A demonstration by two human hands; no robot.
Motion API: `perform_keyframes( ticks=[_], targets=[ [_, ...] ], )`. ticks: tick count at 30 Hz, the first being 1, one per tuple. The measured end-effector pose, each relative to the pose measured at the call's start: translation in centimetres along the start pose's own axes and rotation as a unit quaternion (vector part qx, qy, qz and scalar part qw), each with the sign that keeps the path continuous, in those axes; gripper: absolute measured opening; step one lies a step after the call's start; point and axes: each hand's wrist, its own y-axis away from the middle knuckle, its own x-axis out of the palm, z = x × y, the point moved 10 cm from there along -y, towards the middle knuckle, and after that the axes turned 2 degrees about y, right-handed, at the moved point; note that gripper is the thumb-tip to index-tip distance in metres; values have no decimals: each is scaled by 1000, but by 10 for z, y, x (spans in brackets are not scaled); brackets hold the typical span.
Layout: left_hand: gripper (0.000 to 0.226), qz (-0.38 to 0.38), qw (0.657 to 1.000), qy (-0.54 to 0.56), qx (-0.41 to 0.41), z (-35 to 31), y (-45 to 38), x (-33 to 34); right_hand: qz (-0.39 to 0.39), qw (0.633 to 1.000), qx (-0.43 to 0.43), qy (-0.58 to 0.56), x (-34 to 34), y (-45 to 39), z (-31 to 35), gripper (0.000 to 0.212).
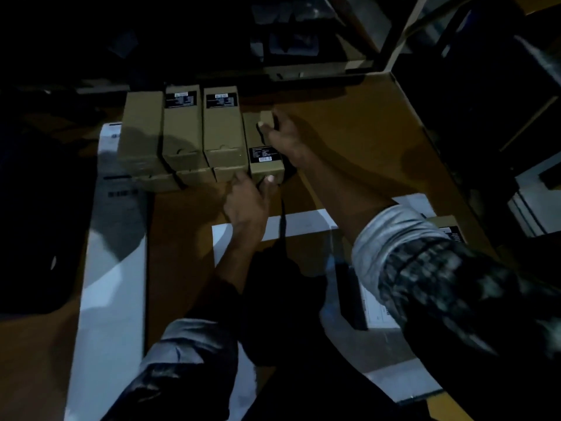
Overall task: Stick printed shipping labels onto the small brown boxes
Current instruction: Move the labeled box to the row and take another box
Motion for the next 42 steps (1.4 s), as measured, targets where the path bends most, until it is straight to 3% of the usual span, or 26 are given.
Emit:
perform_keyframes(
  ticks=[3, 7, 10, 13, 17, 23, 26, 31, 37, 42],
  targets=[
    [56, 0, 1000, -24, -8, -3, 1, 2, 26, 999, 5, -18, 5, -6, -7, 62],
    [51, 5, 1000, 2, -24, 1, 3, 0, 16, 999, 9, -49, -7, -3, -7, 47],
    [45, 14, 992, 122, 10, 8, 7, -1, -29, 996, 8, -86, -22, 11, -10, 34],
    [28, 29, 958, 284, -1, 19, 27, -14, -93, 991, 12, -94, -42, 41, -18, 31],
    [24, 55, 953, 299, -16, 37, 67, -35, -141, 990, 2, -22, -57, 99, -22, 32],
    [22, 91, 915, 386, -73, 84, 120, -63, -133, 991, -8, -11, -44, 202, -29, 50],
    [33, 110, 919, 374, -64, 103, 139, -74, -146, 988, -16, -39, -31, 254, -33, 49],
    [36, 154, 944, 289, 42, 126, 172, -76, -169, 984, -27, -49, -11, 318, -58, 44],
    [37, 132, 962, 212, 107, 123, 203, -82, -218, 972, 14, -87, 3, 366, -99, 43],
    [39, 137, 963, 194, 131, 126, 205, -76, -201, 976, 43, -65, 4, 380, -114, 40]
  ],
)
